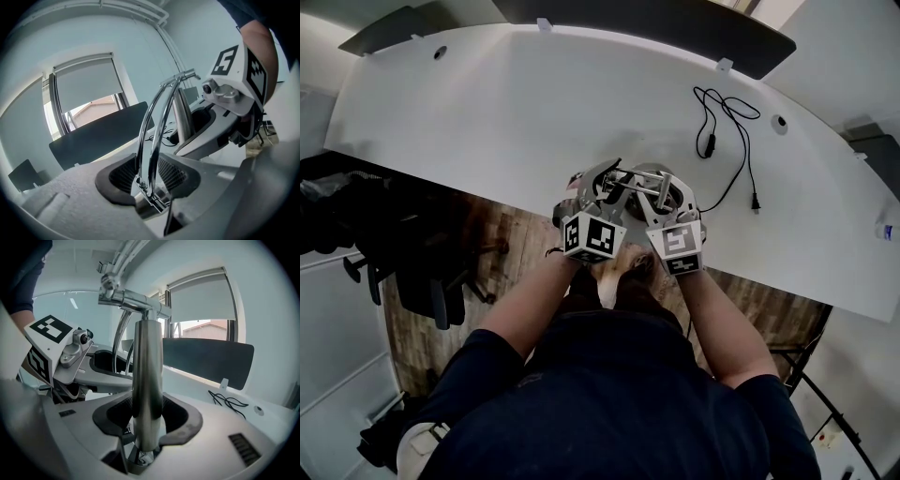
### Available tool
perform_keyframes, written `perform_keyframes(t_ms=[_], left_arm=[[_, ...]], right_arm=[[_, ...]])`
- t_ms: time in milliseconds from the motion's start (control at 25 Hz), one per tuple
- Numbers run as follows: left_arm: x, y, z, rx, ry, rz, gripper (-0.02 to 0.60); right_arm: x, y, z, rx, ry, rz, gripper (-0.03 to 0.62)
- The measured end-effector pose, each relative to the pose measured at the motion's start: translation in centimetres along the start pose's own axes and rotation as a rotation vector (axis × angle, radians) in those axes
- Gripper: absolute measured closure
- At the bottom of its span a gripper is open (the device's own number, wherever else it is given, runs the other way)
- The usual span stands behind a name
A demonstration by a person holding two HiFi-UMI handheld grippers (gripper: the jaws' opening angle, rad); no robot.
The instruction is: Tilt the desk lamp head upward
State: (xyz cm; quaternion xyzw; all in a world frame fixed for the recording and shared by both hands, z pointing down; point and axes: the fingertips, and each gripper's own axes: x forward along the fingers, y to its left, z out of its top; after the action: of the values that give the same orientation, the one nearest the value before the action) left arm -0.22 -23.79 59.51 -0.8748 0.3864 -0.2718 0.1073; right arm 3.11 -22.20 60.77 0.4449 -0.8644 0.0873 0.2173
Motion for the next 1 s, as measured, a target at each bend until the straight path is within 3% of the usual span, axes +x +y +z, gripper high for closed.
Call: perform_keyframes(t_ms=[160, 400, 560, 1000], left_arm=[[0.1, 0.6, -0.2, 0.012, 0.014, 0.012, 0.499], [0.3, 0.3, -0.4, 0.063, 0.048, -0.031, 0.502], [0.1, 0.6, -0.2, 0.079, 0.066, -0.032, 0.502], [-0.7, 1.9, 0.1, 0.136, 0.110, -0.028, 0.502]], right_arm=[[0.2, 0.3, 0.1, 0.052, -0.022, 0.010, 0.427], [0.3, -0.2, -0.5, 0.069, -0.024, 0.016, 0.428], [0.2, 0.0, -0.1, 0.118, -0.015, 0.014, 0.428], [0.3, -0.3, -0.6, 0.115, 0.007, -0.015, 0.428]])
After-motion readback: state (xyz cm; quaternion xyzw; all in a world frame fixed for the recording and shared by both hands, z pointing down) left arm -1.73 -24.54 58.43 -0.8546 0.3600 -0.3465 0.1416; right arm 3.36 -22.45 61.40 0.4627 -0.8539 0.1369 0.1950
